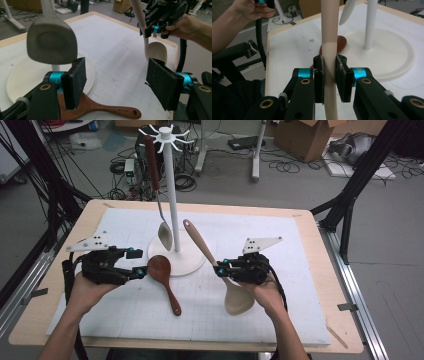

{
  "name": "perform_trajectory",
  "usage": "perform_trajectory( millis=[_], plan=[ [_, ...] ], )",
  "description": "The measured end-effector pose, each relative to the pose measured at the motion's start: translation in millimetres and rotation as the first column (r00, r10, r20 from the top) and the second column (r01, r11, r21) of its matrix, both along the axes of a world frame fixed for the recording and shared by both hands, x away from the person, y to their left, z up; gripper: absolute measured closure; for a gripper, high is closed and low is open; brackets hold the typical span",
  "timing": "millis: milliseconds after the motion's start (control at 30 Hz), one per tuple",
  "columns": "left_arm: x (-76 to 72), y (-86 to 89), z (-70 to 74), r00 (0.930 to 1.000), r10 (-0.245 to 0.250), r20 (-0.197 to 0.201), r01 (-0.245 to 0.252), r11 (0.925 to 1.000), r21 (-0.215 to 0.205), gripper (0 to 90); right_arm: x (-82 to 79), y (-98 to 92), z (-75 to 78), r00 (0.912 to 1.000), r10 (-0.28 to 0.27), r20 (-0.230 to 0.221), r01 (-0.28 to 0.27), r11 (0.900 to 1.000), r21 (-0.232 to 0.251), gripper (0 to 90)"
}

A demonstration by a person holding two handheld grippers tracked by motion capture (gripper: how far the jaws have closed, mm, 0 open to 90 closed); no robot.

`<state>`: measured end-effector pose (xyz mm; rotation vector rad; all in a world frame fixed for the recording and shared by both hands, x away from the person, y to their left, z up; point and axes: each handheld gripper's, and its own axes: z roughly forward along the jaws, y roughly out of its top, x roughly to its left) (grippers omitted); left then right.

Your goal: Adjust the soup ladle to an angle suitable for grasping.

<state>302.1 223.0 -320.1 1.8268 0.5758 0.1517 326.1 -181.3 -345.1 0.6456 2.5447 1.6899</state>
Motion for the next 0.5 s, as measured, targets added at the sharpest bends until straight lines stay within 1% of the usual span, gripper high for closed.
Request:
perform_trajectory(
  millis=[100,200,400,500],
  plan=[
    [2.0,-7.0,4.4,0.9996,-0.028,-0.002,0.028,0.9995,-0.018,35.0,1.0,6.8,2.0,0.9998,0.019,0.004,-0.019,1.000,0.015,79.0],
    [4.1,-13.6,7.9,0.9989,-0.046,-0.001,0.046,0.9987,-0.023,36.1,1.6,13.1,3.9,0.9994,0.032,0.010,-0.032,0.999,0.026,79.0],
    [7.5,-26.7,10.3,0.9963,-0.085,-0.006,0.085,0.9958,-0.034,38.7,2.8,26.6,6.6,0.9981,0.055,0.028,-0.056,0.997,0.046,79.0],
    [8.9,-31.7,11.6,0.9952,-0.097,-0.007,0.097,0.9942,-0.046,39.4,3.2,34.1,6.6,0.9973,0.065,0.033,-0.067,0.996,0.060,79.0]
  ],
)
